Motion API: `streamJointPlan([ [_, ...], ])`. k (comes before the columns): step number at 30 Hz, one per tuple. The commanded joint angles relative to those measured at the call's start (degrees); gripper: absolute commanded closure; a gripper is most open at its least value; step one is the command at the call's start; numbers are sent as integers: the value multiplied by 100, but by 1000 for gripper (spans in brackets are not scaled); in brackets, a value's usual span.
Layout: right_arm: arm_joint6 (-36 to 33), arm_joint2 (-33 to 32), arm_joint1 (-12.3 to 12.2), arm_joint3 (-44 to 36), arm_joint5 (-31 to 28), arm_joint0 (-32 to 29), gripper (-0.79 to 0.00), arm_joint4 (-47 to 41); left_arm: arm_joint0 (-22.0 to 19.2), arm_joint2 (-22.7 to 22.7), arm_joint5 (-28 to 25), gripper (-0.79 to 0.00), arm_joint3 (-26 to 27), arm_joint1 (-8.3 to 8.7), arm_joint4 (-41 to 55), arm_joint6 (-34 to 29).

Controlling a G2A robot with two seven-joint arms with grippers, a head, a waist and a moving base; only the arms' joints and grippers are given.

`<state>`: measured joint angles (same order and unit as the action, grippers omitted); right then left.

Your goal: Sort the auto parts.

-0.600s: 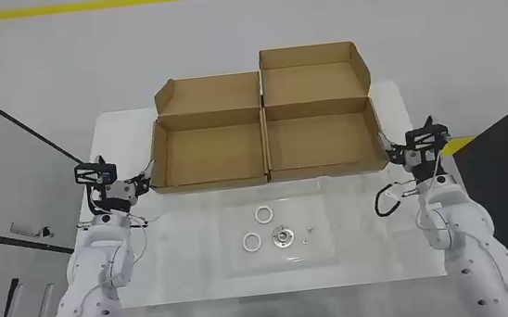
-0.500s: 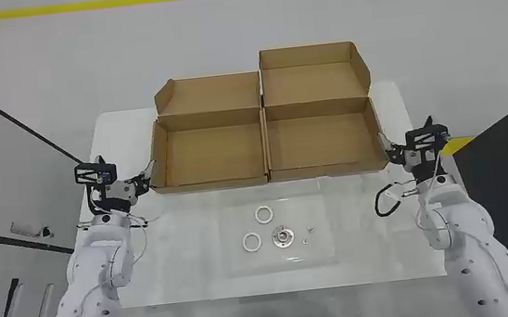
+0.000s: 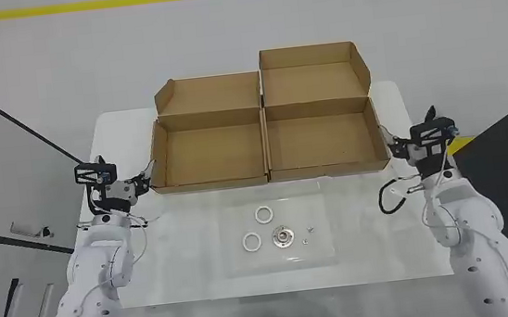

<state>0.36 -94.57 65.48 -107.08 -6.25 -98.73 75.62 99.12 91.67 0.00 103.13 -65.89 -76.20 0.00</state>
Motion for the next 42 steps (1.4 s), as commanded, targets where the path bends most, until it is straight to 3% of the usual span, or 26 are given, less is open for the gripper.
streamJointPlan([
  [1,-88,-135,-24,-223,-372,9,-785,-90,0,0,0,-785,0,0,0,0],
  [12,-1348,-522,-237,-1126,-3317,376,-785,-673,0,0,0,-785,0,0,0,0],
  [21,-2537,-242,-408,-1347,-4972,918,-785,-1342,0,0,0,-785,0,0,0,0],
  [33,-4632,672,-667,-1425,-5175,1876,-785,-2428,0,0,0,-785,0,0,0,0],
  [42,-4737,1889,-1101,-1336,-5103,2635,-785,-2042,0,0,0,-785,0,0,0,0],
])
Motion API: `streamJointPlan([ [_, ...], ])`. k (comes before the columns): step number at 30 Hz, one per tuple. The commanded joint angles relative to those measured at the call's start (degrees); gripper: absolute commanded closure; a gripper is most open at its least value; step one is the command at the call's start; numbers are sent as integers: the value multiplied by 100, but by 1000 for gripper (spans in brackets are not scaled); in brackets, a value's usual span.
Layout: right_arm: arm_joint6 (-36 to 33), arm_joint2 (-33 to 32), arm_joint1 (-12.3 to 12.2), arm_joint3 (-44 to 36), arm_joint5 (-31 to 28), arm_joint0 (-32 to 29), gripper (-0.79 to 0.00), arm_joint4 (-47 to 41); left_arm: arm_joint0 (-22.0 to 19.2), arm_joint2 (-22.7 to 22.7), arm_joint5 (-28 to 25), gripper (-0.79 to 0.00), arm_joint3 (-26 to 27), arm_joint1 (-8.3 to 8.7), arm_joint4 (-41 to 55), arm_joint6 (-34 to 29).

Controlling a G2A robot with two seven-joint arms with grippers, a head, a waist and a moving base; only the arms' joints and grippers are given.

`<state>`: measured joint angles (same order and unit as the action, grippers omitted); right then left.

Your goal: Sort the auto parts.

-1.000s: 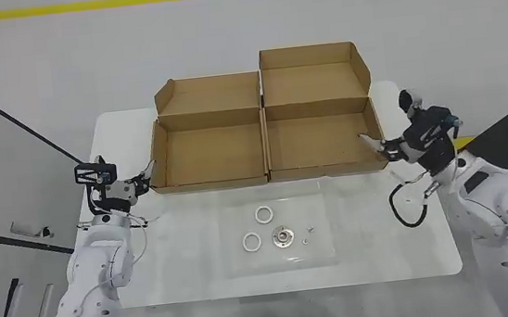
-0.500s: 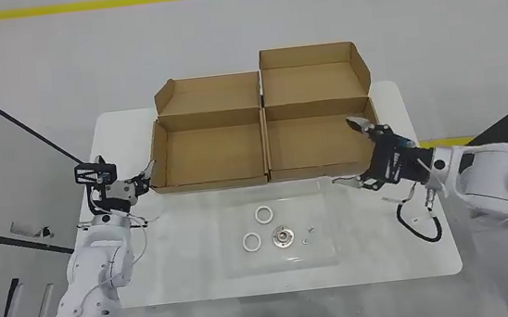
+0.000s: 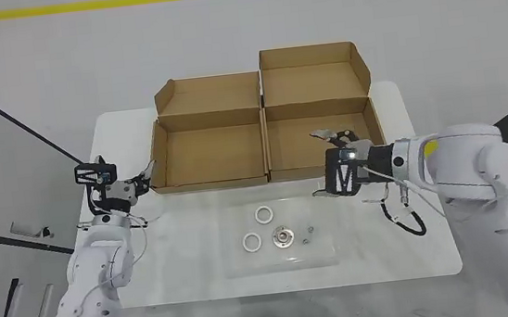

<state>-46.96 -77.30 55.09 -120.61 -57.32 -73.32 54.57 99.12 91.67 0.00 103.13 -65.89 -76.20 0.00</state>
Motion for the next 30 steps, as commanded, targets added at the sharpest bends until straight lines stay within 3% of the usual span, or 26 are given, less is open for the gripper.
streamJointPlan([
  [1,-12,295,-117,31,12,175,-785,138,0,0,0,-785,0,0,0,0],
  [18,-545,2034,-1036,224,545,1060,-785,98,0,0,0,-785,0,0,0,0],
  [30,-976,2874,-1474,179,976,1451,-785,-307,0,0,0,-785,0,0,0,0],
])
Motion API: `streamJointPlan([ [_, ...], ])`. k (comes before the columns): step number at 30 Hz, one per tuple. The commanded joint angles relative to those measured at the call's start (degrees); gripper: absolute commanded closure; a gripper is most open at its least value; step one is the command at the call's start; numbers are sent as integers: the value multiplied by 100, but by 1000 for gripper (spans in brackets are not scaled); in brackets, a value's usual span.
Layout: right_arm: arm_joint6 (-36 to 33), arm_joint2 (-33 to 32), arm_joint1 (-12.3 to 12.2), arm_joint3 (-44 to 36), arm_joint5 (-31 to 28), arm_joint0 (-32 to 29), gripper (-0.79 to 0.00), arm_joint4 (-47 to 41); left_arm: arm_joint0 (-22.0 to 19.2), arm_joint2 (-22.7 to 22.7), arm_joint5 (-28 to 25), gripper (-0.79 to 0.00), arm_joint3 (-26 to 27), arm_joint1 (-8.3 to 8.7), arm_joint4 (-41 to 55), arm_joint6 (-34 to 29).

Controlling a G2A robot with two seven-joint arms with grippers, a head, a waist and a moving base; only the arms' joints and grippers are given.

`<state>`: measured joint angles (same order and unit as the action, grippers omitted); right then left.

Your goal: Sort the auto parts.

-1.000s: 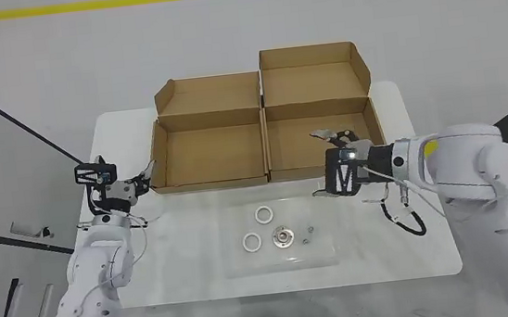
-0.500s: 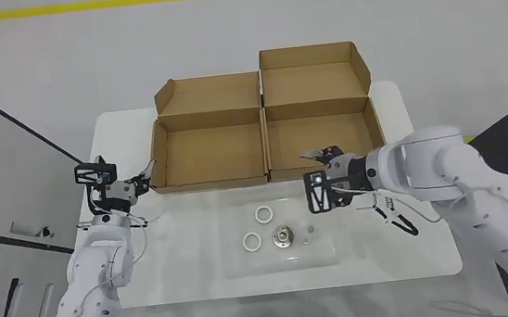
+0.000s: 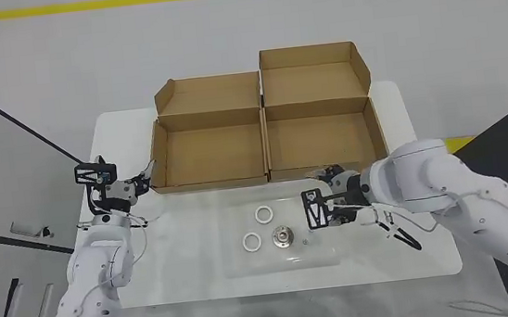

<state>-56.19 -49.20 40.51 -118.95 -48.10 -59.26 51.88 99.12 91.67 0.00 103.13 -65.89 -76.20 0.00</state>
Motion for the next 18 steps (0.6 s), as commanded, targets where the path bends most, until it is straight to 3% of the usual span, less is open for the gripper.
streamJointPlan([
  [1,-108,119,-25,28,108,80,-785,-84,0,0,0,-785,0,0,0,0],
  [18,-601,773,93,139,671,448,-785,-949,0,0,0,-785,0,0,0,0],
])
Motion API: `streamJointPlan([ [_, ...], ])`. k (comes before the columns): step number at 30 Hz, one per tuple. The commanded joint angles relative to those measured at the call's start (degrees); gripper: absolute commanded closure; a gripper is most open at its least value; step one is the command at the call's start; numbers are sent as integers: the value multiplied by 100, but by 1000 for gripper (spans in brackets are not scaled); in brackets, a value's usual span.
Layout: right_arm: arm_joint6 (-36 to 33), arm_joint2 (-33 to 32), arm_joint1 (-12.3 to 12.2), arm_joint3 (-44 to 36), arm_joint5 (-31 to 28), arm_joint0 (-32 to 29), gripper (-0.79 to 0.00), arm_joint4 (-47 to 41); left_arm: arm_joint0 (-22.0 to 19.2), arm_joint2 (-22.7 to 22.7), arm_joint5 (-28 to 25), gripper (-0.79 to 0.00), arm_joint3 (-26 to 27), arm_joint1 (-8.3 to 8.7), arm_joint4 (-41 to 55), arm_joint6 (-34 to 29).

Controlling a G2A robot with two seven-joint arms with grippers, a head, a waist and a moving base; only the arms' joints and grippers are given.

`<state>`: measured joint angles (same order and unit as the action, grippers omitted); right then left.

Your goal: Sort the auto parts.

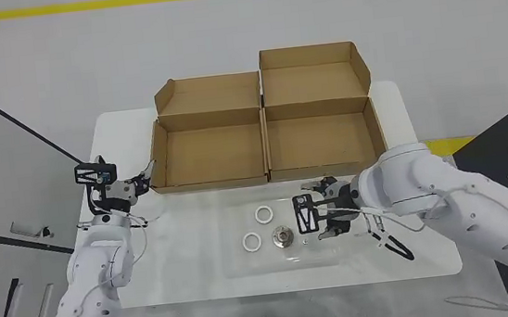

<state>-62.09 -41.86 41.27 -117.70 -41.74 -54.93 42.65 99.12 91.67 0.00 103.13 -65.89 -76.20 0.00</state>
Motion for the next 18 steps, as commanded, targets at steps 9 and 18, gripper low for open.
streamJointPlan([
  [9,51,306,155,252,204,119,-785,138,0,0,0,-785,0,0,0,0],
  [18,143,491,248,517,235,119,-785,297,0,0,0,-785,0,0,0,0],
])
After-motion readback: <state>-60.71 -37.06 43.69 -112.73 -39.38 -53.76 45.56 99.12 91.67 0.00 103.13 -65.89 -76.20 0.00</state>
